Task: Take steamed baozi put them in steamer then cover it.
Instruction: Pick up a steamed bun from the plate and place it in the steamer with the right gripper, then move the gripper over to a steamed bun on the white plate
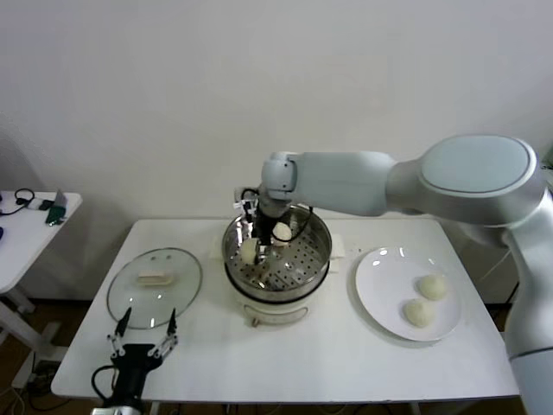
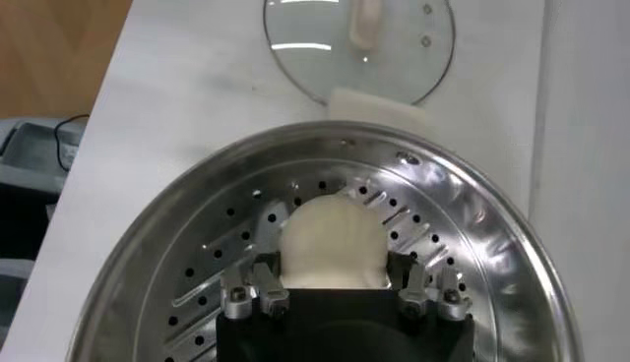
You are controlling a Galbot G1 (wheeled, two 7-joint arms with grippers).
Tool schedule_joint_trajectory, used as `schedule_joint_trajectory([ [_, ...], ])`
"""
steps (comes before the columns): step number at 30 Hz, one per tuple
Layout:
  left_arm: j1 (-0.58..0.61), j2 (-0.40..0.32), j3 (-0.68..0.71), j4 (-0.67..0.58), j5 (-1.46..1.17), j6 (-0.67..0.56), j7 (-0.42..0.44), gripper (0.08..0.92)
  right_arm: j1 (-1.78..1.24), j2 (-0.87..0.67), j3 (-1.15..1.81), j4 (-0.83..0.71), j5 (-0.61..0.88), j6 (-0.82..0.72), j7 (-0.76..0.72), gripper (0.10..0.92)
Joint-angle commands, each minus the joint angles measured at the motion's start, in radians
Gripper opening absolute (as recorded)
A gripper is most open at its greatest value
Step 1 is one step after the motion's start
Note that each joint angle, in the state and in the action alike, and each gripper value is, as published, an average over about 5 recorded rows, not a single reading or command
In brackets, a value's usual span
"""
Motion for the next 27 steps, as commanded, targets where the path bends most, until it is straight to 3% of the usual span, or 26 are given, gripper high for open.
schedule_joint_trajectory([
  [1, -0.012, -0.001, 0.002, 0.008, -0.003, 0.003, 0.001, 0.823, -0.037, 0.029, -0.003, -0.029, -0.020, -0.007, 0.010, 0.724],
  [6, -0.018, 0.003, 0.003, 0.014, -0.005, 0.003, 0.000, 0.823, -0.031, 0.025, 0.004, -0.027, -0.026, -0.017, 0.006, 0.812],
  [15, -0.029, 0.004, 0.008, 0.012, -0.004, 0.009, 0.000, 0.823, 0.095, -0.079, 0.014, 0.061, -0.034, 0.016, -0.078, 0.823],
  [22, -0.029, 0.002, 0.009, 0.012, -0.002, 0.011, -0.001, 0.823, 0.227, -0.272, 0.001, 0.208, -0.094, 0.075, -0.174, 0.823],
  [27, -0.029, 0.003, 0.004, 0.010, -0.002, 0.014, -0.002, 0.823, 0.270, -0.485, 0.000, 0.330, -0.243, 0.103, -0.205, 0.823],
])
